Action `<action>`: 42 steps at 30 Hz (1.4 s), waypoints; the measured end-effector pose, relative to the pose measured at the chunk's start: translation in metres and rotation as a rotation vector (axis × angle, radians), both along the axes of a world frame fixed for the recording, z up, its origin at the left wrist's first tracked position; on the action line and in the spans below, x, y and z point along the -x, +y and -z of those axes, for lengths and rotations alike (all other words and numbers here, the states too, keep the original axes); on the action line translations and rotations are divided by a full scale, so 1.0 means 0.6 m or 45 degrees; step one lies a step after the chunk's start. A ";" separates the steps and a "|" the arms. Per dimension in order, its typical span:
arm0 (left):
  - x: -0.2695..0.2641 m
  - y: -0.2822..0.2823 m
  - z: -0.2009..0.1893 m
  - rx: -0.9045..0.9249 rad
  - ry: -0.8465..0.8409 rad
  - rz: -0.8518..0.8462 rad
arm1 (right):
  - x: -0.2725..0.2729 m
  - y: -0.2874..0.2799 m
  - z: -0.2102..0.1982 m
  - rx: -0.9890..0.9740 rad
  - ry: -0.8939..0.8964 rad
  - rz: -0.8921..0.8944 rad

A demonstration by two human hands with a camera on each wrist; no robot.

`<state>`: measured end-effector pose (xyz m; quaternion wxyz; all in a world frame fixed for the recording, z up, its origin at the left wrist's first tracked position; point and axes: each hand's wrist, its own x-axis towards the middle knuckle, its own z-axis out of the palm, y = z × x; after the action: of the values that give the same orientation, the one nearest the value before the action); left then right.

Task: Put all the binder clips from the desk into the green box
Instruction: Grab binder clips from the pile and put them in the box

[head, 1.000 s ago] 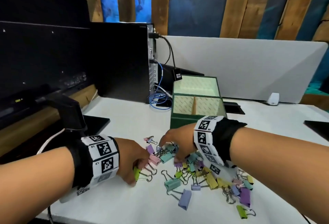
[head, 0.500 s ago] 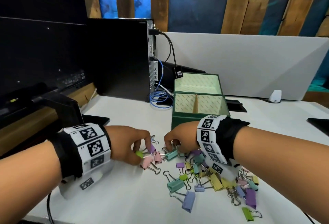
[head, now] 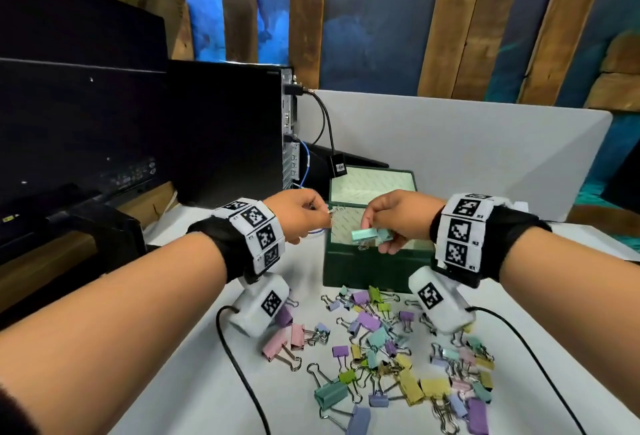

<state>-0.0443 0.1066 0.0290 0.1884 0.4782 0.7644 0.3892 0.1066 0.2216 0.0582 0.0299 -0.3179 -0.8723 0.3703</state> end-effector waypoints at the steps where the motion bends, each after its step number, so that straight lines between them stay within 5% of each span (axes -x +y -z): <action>1: 0.000 0.006 -0.001 -0.001 -0.019 -0.007 | -0.004 0.004 0.002 0.093 0.022 0.015; 6: -0.001 0.027 -0.007 0.103 -0.096 -0.023 | -0.020 0.025 0.001 0.443 0.198 0.182; 10: -0.007 0.047 -0.012 0.183 0.041 -0.069 | -0.011 0.038 -0.011 0.703 0.446 0.403; 15: -0.022 0.073 -0.011 0.226 -0.005 -0.170 | 0.003 0.040 -0.001 0.853 0.574 0.409; 22: -0.001 0.058 0.003 0.197 0.066 -0.128 | 0.001 0.045 0.025 0.571 0.400 0.249; 30: -0.004 -0.063 0.028 0.449 0.290 0.250 | -0.025 -0.037 0.038 -0.507 -0.263 -0.340; 35: -0.022 -0.121 0.072 0.863 0.718 0.375 | -0.013 -0.104 0.070 -0.639 -0.530 -0.766; 42: -0.030 -0.126 0.088 0.831 0.731 0.423 | 0.035 -0.142 0.115 -0.665 -0.611 -0.963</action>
<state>-0.0261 0.0309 -0.0239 0.1695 0.5983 0.7811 -0.0555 0.0855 0.1363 -0.0109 -0.2286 -0.0383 -0.9719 0.0420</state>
